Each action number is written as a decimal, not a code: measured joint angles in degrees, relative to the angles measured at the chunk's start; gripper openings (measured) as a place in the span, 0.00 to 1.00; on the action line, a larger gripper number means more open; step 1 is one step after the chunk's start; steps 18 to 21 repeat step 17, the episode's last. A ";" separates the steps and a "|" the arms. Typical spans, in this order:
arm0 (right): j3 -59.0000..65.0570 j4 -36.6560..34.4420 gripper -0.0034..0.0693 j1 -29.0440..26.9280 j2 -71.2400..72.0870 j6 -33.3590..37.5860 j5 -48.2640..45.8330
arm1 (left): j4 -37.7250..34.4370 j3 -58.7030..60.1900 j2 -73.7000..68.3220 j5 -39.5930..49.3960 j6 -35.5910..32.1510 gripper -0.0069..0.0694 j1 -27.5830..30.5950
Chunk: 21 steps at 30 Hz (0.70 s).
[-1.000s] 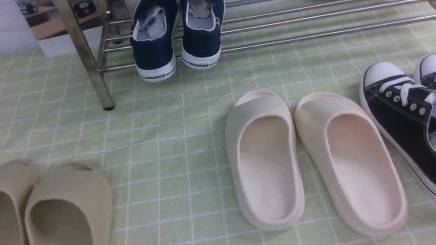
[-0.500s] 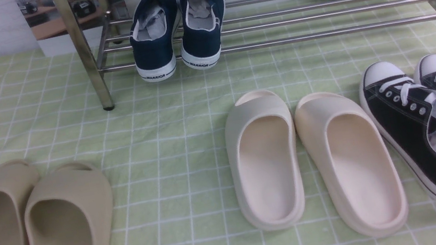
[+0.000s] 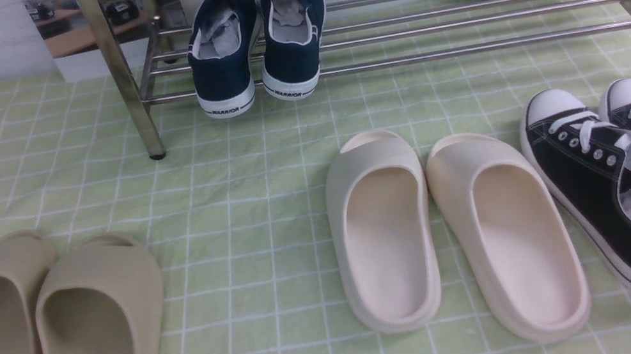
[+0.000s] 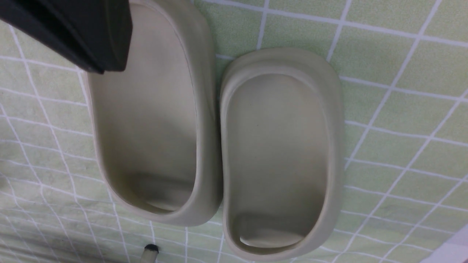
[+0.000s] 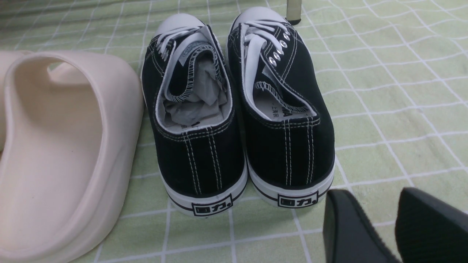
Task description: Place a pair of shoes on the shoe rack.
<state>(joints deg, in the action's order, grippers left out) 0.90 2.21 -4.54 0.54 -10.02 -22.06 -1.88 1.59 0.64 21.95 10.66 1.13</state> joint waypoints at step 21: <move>0.00 0.00 0.38 0.00 0.00 0.00 0.00 | 0.00 0.00 0.00 0.00 0.00 0.13 0.00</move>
